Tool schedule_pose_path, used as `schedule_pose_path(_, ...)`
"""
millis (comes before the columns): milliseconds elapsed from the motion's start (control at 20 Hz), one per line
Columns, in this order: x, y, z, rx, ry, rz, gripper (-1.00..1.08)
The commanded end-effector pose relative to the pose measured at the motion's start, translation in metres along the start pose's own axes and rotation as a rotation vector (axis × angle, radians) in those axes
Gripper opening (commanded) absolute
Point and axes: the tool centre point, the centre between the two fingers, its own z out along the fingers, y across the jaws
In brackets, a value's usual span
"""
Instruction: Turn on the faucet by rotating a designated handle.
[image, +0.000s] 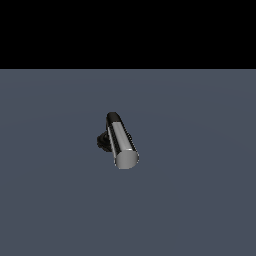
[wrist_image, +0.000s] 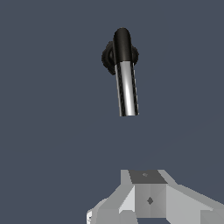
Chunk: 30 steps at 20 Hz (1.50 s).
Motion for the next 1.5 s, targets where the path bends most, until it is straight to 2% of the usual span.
schedule_pose_path(0,0.003,-0.001,0.023,0.001,-0.003,-0.016,-1.00)
schedule_pose_path(1000,0.026,-0.014,0.182,0.006,-0.028,-0.128,-1.00)
schedule_pose_path(1450,0.035,-0.019,0.236,0.008,-0.036,-0.166,-1.00)
